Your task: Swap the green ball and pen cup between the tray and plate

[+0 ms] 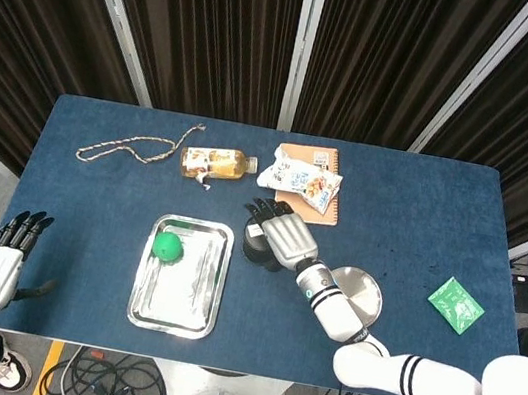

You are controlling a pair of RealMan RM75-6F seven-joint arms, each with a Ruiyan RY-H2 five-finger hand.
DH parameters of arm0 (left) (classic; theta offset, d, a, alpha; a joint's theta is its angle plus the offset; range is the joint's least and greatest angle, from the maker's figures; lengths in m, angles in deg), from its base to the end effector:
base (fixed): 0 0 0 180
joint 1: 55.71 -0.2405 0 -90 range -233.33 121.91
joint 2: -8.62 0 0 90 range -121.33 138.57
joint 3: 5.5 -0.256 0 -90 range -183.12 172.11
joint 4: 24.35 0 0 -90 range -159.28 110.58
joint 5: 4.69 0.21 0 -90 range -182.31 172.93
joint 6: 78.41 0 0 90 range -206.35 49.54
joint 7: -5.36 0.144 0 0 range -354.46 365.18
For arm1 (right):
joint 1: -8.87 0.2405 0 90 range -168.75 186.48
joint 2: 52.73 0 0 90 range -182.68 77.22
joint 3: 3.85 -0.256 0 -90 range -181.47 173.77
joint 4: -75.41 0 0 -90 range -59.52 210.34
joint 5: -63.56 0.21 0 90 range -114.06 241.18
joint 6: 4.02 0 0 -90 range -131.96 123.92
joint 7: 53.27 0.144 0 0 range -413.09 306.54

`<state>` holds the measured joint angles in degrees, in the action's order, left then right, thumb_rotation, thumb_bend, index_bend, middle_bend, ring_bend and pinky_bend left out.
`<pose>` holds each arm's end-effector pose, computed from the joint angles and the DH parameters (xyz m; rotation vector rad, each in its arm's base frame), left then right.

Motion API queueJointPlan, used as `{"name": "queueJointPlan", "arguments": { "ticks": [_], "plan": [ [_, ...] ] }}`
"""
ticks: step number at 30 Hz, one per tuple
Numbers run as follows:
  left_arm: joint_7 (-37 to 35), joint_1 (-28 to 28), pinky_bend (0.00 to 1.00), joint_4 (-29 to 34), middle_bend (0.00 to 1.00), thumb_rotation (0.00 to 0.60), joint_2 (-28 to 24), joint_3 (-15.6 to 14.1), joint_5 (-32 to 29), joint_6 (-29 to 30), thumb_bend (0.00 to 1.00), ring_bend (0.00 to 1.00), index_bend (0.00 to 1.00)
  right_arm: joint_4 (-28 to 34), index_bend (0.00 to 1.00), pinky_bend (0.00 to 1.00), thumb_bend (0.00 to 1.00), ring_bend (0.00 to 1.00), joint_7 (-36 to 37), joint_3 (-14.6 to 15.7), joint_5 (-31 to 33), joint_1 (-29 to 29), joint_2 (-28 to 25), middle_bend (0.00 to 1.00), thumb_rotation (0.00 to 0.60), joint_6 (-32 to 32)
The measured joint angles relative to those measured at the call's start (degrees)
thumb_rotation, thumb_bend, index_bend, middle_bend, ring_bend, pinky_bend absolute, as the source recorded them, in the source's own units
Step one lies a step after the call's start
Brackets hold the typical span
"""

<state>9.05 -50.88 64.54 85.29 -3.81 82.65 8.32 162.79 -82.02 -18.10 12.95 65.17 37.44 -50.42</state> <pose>-0.2953 0.1755 0.0941 -1.3737 -0.9642 -0.9926 -0.0585 -0.3642 -0.0372 2.0613 -0.9165 0.9167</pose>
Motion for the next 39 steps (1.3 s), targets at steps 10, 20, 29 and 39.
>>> {"name": "queueJointPlan", "arguments": {
  "ticks": [10,20,29,39],
  "plan": [
    [0.4,3.0,0.20,2.2,0.08,0.600,-0.4,0.2,0.3,-5.0,0.10,0.01,0.11,13.3,0.00,0.10,0.00,0.00,6.5,1.4,-8.1,-9.4,-14.0,0.03,0.600,-10.6],
    [-0.2,11.6,0.20,3.3,0.08,0.600,1.7,3.0,-0.4,-15.0,0.10,0.01,0.11,19.0,0.00,0.10,0.00,0.00,21.7,6.6,-21.1,-23.7,-27.6,0.04,0.600,-21.8],
    [3.9,18.4,0.20,1.8,0.09,0.600,5.5,4.4,-2.9,-23.7,0.10,0.01,0.12,17.1,0.00,0.10,0.00,0.00,29.9,9.1,-28.0,-30.9,-29.5,0.04,0.600,-28.7],
    [7.2,23.9,0.29,-2.7,0.16,0.600,9.9,5.3,-6.1,-29.0,0.14,0.09,0.18,14.3,0.00,0.10,0.00,0.00,33.4,8.4,-28.6,-32.6,-29.5,0.04,0.600,-28.4]
  ]
}}
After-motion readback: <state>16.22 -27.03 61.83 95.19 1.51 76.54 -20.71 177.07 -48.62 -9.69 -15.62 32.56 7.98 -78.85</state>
